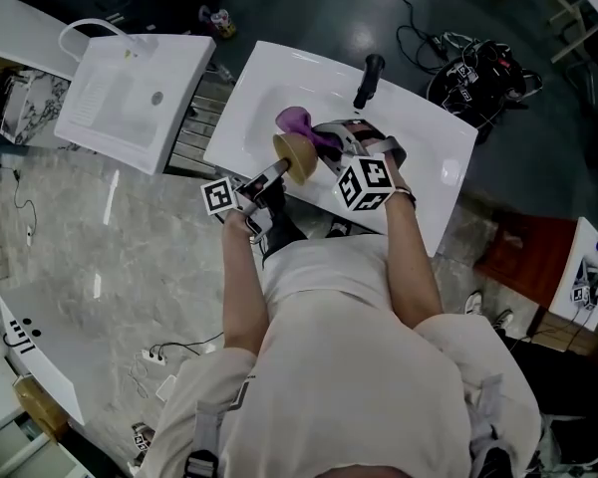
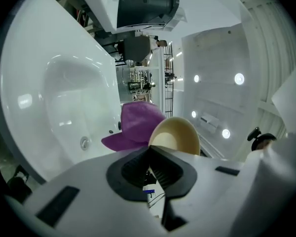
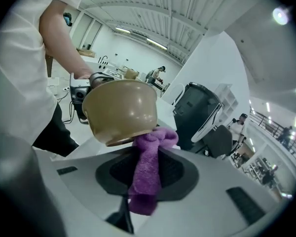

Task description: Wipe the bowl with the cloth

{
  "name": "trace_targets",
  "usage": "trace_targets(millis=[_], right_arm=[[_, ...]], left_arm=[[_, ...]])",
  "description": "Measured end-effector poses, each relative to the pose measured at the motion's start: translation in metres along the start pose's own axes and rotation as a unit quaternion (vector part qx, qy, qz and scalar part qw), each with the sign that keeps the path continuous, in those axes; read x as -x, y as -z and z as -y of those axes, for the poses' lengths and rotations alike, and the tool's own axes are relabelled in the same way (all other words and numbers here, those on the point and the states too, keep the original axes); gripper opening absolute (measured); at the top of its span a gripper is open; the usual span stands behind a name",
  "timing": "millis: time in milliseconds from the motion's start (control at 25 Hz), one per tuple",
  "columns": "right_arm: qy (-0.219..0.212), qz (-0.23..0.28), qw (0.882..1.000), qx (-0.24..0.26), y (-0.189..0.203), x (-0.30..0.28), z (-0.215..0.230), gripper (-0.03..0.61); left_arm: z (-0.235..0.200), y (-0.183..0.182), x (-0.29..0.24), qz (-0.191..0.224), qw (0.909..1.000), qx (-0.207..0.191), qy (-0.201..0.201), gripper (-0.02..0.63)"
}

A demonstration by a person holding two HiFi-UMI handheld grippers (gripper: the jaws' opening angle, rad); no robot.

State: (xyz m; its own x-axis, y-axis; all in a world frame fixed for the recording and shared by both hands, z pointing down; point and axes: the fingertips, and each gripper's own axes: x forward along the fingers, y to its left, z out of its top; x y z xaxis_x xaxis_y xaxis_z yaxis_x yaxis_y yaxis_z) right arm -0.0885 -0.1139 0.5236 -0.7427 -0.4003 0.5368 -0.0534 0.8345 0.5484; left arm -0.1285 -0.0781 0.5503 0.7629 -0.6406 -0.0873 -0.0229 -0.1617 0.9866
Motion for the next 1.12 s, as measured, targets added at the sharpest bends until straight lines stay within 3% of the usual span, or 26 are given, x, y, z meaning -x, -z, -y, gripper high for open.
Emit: trace_targets(millis=[200, 400, 560, 760, 960, 1120], right_arm=[[-0.013, -0.009, 1.000, 0.001, 0.005, 0.001, -0.006, 0.091], [-0.036, -0.017, 0.999, 0.009, 0.007, -0.007, -0.022, 0.091], [-0.039, -0.023, 0.999, 0.017, 0.009, -0.012, -0.026, 0.091], [-0.008, -0.030, 0.999, 0.024, 0.011, -0.012, -0.019, 0.091], [0.025, -0.033, 0.999, 0.015, 0.015, -0.008, -0.008, 0.091], [0.038, -0.037, 0.999, 0.009, 0.018, -0.004, -0.002, 0.092]], left_arm=[[-0.012, -0.012, 0.007, 0.038, 0.9990, 0.006, -0.022, 0.011], [-0.008, -0.025, 0.007, 0.070, 0.9973, 0.014, -0.015, 0.011], [0.000, -0.017, 0.000, 0.041, 0.9991, 0.006, 0.001, 0.011], [0.002, -0.001, -0.005, -0.009, 1.0000, 0.001, 0.000, 0.011], [-0.011, 0.010, -0.001, -0.028, 0.9994, 0.005, -0.022, 0.011], [-0.021, 0.011, 0.000, -0.039, 0.9978, -0.016, -0.052, 0.012]])
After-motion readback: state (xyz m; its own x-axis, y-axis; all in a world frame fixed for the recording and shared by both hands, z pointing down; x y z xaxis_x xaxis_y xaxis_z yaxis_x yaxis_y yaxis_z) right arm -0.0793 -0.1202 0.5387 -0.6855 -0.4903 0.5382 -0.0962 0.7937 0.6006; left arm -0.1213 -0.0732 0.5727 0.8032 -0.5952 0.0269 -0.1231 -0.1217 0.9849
